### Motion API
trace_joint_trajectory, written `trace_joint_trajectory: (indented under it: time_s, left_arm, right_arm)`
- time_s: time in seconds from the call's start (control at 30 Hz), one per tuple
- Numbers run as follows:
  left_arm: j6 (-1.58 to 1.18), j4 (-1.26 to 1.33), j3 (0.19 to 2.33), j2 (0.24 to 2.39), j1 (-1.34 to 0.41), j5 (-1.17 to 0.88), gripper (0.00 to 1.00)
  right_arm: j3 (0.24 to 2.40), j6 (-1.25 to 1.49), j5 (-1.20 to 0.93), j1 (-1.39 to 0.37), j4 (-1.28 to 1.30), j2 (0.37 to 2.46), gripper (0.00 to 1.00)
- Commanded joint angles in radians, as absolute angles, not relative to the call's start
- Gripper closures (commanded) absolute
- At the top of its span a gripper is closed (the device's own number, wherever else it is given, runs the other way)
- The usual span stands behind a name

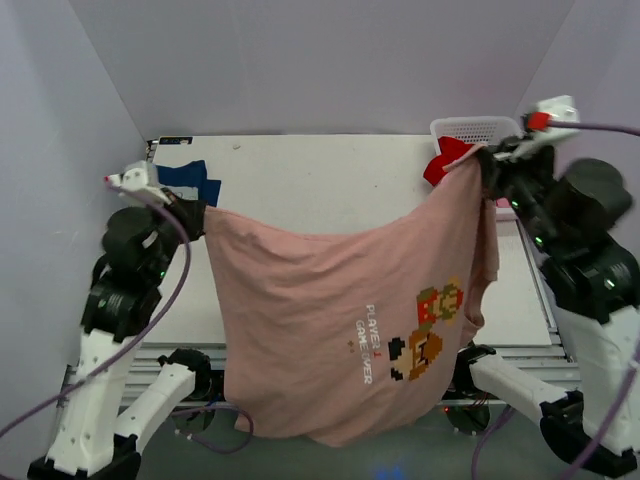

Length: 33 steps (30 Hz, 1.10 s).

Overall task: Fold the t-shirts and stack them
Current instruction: Flatten the tshirt out

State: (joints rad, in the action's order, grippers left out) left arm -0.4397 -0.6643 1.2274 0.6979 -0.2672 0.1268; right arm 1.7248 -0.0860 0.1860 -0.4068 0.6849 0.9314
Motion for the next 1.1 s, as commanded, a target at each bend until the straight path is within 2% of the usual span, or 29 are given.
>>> trace_joint_trajectory:
  time_s: [0.0, 0.1, 0.2, 0.27, 0.37, 0.4, 0.43, 0.47, 0.5, 0.53, 0.6, 0.63, 0.83, 0.93, 1.0, 1.03, 1.07]
  left_arm:
    - [-0.462, -0.467, 1.056, 0.811, -0.261, 0.262, 1.00]
    - [-0.451, -0.371, 1.031, 1.035, -0.256, 0.291, 1.00]
    - [-0.446, -0.336, 1.096, 1.314, -0.238, 0.374, 1.00]
    - [-0.443, -0.302, 1.144, 1.476, -0.218, 0.425, 1.00]
    - [-0.417, -0.174, 1.198, 1.560, -0.184, 0.445, 1.00]
    - [-0.410, -0.143, 1.209, 1.597, -0.176, 0.446, 0.97]
    - [-0.388, -0.121, 1.254, 1.623, -0.163, 0.443, 0.84]
    - [-0.384, -0.135, 1.291, 1.684, -0.153, 0.449, 0.53]
    - [-0.380, -0.156, 1.331, 1.715, -0.155, 0.465, 0.43]
    - [-0.380, -0.185, 1.368, 1.736, -0.155, 0.483, 0.39]
    - [-0.385, -0.181, 1.396, 1.750, -0.155, 0.508, 0.31]
    - [-0.385, -0.161, 1.388, 1.732, -0.155, 0.508, 0.27]
    - [-0.413, -0.139, 1.287, 1.570, -0.176, 0.457, 0.25]
    - [-0.460, -0.153, 1.211, 1.490, -0.230, 0.346, 0.28]
    - [-0.480, -0.156, 1.122, 1.408, -0.323, 0.359, 0.33]
    - [-0.489, -0.167, 1.092, 1.384, -0.359, 0.409, 0.36]
    - [-0.500, -0.172, 1.062, 1.364, -0.382, 0.422, 0.45]
  right_arm:
    - [1.557, -0.141, 0.301, -0.403, 0.456, 1.050, 0.92]
    - [1.508, -0.152, 0.296, -0.385, 0.345, 1.208, 0.92]
    - [1.525, -0.146, 0.294, -0.341, 0.255, 1.447, 0.92]
    - [1.548, -0.141, 0.305, -0.330, 0.169, 1.524, 0.92]
    - [1.607, -0.159, 0.340, -0.316, 0.048, 1.643, 0.92]
    - [1.627, -0.175, 0.353, -0.311, 0.031, 1.673, 0.92]
    - [1.705, -0.193, 0.353, -0.302, 0.035, 1.757, 0.68]
    - [1.767, -0.199, 0.338, -0.290, 0.111, 1.872, 0.45]
    - [1.837, -0.204, 0.341, -0.288, 0.167, 1.932, 0.22]
    - [1.965, -0.209, 0.359, -0.288, 0.219, 1.989, 0.17]
    - [2.011, -0.210, 0.397, -0.288, 0.282, 2.070, 0.18]
    - [1.965, -0.207, 0.400, -0.288, 0.273, 2.071, 0.18]
    - [1.717, -0.173, 0.402, -0.288, 0.166, 1.941, 0.19]
    - [1.649, -0.120, 0.370, -0.288, 0.249, 1.869, 0.22]
    - [1.593, -0.069, 0.344, -0.296, 0.299, 1.800, 0.27]
    - [1.565, -0.054, 0.341, -0.299, 0.323, 1.771, 0.28]
    - [1.533, -0.043, 0.338, -0.304, 0.328, 1.743, 0.30]
